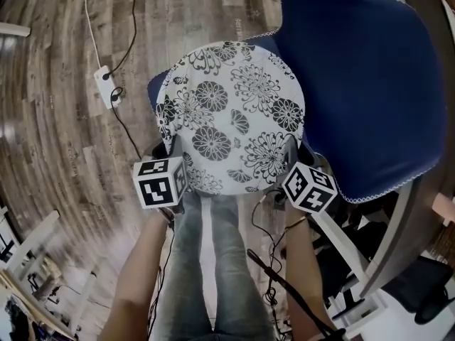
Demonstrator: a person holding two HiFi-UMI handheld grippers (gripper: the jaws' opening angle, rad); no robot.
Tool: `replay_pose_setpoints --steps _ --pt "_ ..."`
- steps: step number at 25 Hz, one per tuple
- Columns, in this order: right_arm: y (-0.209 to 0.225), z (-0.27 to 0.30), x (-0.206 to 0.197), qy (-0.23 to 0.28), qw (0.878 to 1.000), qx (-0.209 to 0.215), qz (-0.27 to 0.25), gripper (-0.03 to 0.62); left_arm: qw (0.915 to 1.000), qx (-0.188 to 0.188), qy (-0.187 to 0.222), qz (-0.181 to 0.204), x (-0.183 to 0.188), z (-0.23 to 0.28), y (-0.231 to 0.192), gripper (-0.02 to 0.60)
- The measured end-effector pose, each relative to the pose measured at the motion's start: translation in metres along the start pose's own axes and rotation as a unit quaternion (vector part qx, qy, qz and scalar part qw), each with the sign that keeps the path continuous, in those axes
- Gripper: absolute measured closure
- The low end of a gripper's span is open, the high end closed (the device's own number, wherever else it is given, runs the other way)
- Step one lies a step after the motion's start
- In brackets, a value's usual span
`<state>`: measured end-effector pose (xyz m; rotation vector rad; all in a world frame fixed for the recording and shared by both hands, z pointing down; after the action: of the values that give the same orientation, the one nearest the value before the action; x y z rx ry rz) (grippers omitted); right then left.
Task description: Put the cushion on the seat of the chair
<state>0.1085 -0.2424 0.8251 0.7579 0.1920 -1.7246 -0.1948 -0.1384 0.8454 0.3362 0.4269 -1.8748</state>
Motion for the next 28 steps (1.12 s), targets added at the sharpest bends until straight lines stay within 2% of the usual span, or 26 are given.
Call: replay_pose_setpoints --steps 14,18,23,28 --pt "0.006 0.005 -0.002 -0.007 1.0 -0.004 0.011 0.528 0.9999 0.003 0.002 -0.014 -0.004 0.005 -0.003 0.564" --pt "0.009 0.004 -0.001 -0.008 1.0 -0.008 0.006 0.507 0.9998 0.011 0.002 -0.019 -0.005 0.005 -0.009 0.485" --pt "0.012 -0.001 -0.001 -0.006 1.0 -0.02 0.001 0.466 0.9992 0.023 0.001 -0.033 -0.009 0.002 -0.015 0.427" --pt "0.008 -0.006 -0.003 0.001 1.0 -0.026 -0.007 0.39 0.9982 0.033 0.008 -0.049 -0.012 -0.001 -0.021 0.382"
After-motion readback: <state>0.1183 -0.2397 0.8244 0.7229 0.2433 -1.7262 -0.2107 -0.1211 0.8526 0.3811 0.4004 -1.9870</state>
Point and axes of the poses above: the fingertips, and each gripper's own axes: z forward along the fingers, y to its right, x out of its top, the point moved 5 cm from there along -z, backward along the fingers, and after that the axes turned 7 degrees about x, right-handed, at the moved point
